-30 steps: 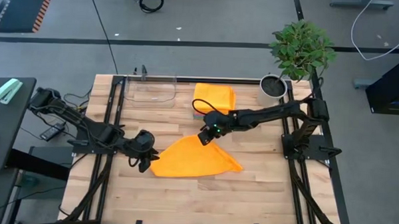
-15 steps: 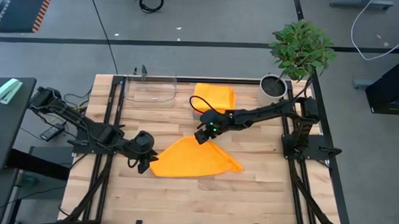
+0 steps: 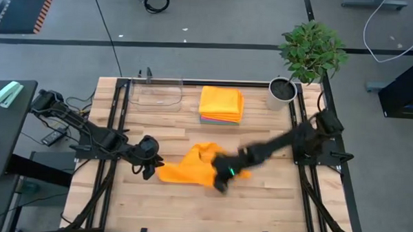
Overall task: Fold microfiber towels
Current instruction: Fold the orange towel
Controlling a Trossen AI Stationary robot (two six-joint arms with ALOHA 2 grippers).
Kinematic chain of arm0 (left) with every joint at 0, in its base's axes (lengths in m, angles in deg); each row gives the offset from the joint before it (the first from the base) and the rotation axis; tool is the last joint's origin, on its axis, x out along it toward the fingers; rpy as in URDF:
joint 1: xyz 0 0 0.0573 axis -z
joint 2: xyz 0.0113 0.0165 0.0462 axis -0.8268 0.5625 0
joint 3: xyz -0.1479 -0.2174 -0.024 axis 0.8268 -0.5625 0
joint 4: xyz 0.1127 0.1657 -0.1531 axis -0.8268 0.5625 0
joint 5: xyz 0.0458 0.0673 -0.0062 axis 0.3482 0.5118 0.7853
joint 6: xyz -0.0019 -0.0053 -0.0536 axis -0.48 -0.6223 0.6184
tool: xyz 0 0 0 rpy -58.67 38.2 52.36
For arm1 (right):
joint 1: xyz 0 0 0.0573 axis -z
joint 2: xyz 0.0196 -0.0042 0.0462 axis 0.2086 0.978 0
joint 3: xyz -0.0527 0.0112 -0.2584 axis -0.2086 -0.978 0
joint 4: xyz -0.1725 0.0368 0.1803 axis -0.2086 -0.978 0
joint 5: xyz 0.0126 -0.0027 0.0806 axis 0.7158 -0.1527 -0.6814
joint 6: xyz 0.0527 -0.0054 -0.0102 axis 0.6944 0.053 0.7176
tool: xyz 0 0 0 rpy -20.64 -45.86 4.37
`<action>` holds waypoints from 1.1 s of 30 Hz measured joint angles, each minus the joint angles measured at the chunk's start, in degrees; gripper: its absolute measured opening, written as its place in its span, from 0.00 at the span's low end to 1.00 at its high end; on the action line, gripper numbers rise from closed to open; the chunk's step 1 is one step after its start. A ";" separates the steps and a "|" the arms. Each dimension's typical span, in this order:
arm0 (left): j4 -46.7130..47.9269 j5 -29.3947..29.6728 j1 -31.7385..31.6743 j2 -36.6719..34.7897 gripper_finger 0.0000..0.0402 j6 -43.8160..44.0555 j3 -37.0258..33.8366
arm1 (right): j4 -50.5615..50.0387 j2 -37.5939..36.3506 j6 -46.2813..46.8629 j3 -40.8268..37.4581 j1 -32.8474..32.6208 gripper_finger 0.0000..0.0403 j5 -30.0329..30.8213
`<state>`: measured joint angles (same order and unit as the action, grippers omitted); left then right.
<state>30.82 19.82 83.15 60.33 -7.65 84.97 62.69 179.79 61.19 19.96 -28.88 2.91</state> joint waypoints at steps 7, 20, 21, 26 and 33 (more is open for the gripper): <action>-4.14 0.01 0.85 0.53 0.31 0.97 0.02 | -7.24 1.06 19.87 -1.85 -18.24 0.00 9.98; -28.66 -4.73 2.73 16.73 0.32 -5.10 0.27 | -6.62 -0.01 39.41 -4.15 -29.40 0.14 10.98; -29.31 -4.34 2.57 18.73 0.32 -6.00 1.06 | -6.73 -0.26 40.38 -4.15 -29.92 0.16 11.00; -27.28 0.35 -1.41 29.55 0.32 -15.80 9.91 | -9.85 -3.49 43.39 -4.17 -32.41 0.23 15.37; -10.81 0.90 -13.58 41.53 0.36 -22.93 26.57 | -31.23 -16.72 56.68 -7.31 -33.00 0.26 29.77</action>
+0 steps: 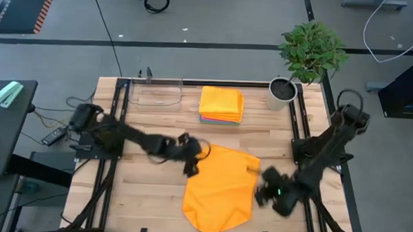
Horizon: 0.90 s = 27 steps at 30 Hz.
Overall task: Fold microfiber towels
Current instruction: Fold the orange towel
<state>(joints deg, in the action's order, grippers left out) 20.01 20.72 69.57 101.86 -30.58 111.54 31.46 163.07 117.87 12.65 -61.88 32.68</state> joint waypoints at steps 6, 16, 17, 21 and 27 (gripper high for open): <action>-0.21 -9.22 -8.81 2.71 0.39 -7.09 0.32 | 7.57 -13.01 5.34 -18.99 10.54 0.25 0.39; -1.48 -11.49 -8.98 5.15 0.47 -26.79 0.26 | 17.08 -21.68 6.82 -31.25 18.57 0.25 2.81; -1.39 -11.42 -9.03 5.41 0.47 -27.65 0.26 | 17.23 -21.50 6.80 -31.23 18.89 0.25 2.83; -2.34 -7.30 -9.14 7.13 0.49 -29.59 0.17 | 17.12 -21.27 6.88 -31.23 19.51 0.25 2.70; -4.72 -6.34 -9.25 8.96 0.46 -29.69 0.30 | 16.28 -19.92 11.88 -31.21 19.22 0.25 2.60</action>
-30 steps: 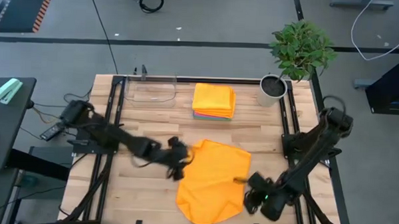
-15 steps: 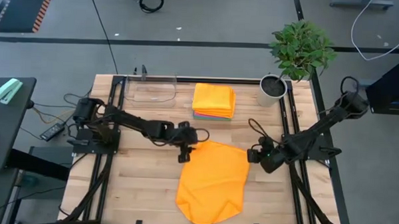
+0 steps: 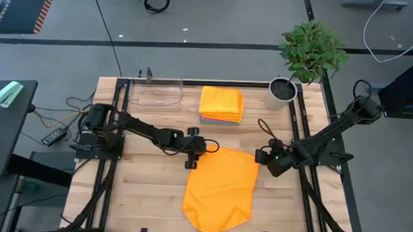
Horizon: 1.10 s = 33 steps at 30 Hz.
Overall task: Fold microfiber towels
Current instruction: Fold the orange towel
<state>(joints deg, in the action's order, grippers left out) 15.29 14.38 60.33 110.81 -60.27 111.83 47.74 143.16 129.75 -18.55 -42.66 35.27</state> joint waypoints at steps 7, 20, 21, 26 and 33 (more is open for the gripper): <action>-2.21 -0.45 0.07 2.49 0.41 3.27 0.00 | -1.70 2.14 0.95 0.00 2.51 0.25 -3.13; -4.05 -0.63 0.07 2.73 0.29 9.08 -0.02 | 2.09 3.82 -4.42 -0.11 4.50 0.25 -3.00; -4.50 -0.60 0.03 2.73 0.28 9.35 -0.02 | 3.87 4.20 -5.25 -0.56 4.96 0.25 -3.02; -6.10 -0.60 -0.23 2.73 0.24 12.20 -0.09 | 14.05 6.78 -8.28 -3.92 6.56 0.19 -2.19; -6.27 -0.58 -0.61 1.78 0.05 17.84 -0.09 | 11.72 5.51 -15.28 -3.39 5.48 0.02 4.40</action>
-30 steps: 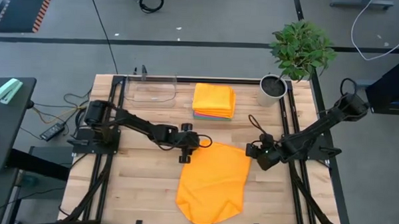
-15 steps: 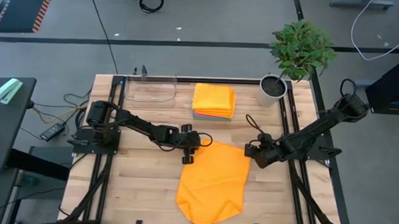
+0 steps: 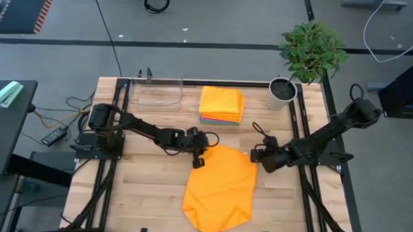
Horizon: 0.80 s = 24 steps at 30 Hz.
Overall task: Fold microfiber towels
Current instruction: Fold the orange towel
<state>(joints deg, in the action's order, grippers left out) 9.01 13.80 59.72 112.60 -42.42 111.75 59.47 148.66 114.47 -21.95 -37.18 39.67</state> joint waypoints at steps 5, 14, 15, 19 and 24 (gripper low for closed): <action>2.13 0.55 -0.68 -5.61 0.03 -0.30 0.07 | -4.85 -2.28 -7.42 3.05 0.08 0.01 3.38; 12.90 0.70 -4.86 -14.35 0.01 -4.71 -0.10 | -24.54 -4.60 -26.40 13.41 4.86 0.00 9.93; 12.56 0.67 -5.09 -15.60 0.01 -4.49 -0.08 | -25.28 -5.07 -30.32 15.00 5.50 0.00 11.10; 12.01 -0.37 -4.24 -23.32 0.02 -5.06 0.14 | -25.95 -7.69 -44.77 22.69 5.84 0.00 14.04; 10.47 -0.73 -2.59 -35.52 0.01 -8.26 0.09 | -27.29 -11.49 -63.95 35.31 5.90 0.00 15.12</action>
<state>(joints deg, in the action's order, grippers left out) 19.48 13.07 57.12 77.07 -50.69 111.84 32.18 137.17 50.52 13.36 -31.28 54.79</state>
